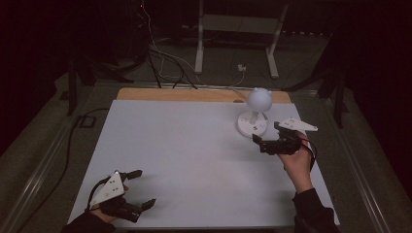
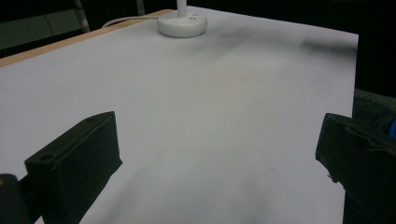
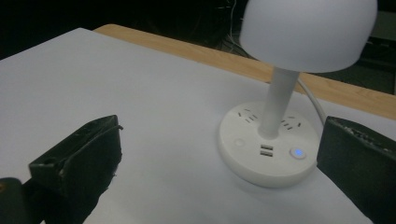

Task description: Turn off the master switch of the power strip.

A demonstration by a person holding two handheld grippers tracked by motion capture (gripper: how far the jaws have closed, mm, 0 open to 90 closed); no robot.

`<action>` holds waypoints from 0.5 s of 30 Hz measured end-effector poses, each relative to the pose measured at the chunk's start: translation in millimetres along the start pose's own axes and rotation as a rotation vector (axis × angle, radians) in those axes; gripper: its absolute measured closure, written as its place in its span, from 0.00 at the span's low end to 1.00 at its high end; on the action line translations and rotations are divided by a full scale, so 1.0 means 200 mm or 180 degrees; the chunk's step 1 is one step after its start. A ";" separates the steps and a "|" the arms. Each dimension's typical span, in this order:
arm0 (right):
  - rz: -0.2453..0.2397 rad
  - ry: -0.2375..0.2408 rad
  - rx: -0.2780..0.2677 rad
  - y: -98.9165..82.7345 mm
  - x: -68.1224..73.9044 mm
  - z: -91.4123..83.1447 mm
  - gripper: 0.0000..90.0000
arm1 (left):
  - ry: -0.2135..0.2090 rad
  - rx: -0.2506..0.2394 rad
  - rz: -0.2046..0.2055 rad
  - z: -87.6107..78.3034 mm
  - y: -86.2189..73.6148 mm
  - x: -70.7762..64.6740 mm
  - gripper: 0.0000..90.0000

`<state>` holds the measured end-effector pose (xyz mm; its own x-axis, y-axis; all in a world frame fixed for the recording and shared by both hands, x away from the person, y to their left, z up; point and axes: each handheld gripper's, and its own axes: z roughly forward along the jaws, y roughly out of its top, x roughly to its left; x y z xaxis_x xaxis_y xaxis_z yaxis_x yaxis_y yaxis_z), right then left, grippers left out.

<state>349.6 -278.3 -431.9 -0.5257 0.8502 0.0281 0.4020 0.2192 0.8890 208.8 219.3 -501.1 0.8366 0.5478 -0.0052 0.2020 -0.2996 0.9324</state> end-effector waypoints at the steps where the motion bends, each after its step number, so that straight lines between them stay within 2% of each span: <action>1: 0.0014 -0.0031 0.0005 0.00 -0.02 0.01 0.00 | -0.0002 -0.0001 0.0003 0.00 0.00 0.00 0.00; 12: 0.0119 -0.0125 0.0035 -0.01 -0.09 0.09 0.00 | -0.0007 0.0005 -0.0017 0.00 0.00 0.00 0.00; 15: 0.0105 -0.0186 0.0053 -0.01 -0.12 0.11 0.00 | -0.0011 -0.0007 -0.0024 0.00 0.00 0.00 0.00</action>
<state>377.8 -287.6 -443.7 -0.4674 0.8835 0.0301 0.4311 0.1981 0.8803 208.9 219.4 -500.9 0.8368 0.5473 -0.0134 0.2071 -0.2939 0.9331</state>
